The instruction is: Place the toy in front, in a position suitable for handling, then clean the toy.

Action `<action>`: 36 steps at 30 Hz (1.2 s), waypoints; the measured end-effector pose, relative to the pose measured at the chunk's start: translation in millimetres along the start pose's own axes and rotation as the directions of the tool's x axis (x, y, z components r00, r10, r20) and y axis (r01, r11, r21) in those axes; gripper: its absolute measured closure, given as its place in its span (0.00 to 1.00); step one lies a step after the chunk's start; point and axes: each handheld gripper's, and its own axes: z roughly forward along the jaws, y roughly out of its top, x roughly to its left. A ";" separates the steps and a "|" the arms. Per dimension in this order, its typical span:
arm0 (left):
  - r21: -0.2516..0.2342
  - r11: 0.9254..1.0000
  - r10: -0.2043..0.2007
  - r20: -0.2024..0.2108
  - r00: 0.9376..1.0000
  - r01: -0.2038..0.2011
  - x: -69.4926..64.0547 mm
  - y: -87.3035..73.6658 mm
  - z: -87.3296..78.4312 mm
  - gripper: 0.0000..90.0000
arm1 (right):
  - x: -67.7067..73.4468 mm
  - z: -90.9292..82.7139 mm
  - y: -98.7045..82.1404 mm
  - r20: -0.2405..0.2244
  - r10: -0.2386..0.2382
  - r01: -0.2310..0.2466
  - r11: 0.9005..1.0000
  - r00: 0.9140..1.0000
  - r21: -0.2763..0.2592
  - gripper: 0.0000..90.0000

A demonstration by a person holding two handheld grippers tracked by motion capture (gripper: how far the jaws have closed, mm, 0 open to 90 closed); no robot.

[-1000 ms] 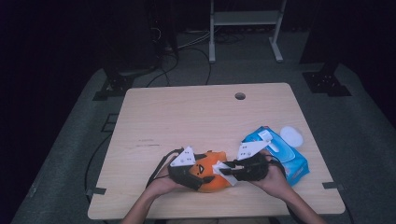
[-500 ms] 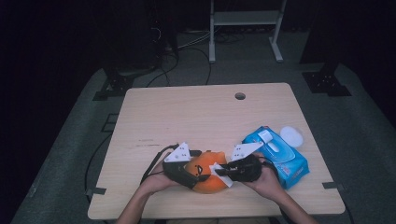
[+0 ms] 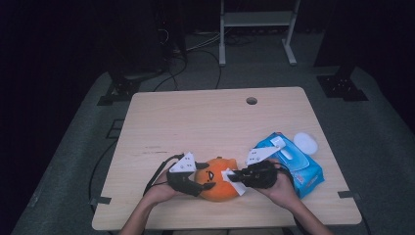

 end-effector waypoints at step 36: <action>-0.070 0.994 -0.085 0.029 0.996 0.087 14.3 -0.6 -3.0 0.18 | 11.5 5.7 -3.6 0.026 -0.026 0.026 1.000 0.999 -0.003 0.93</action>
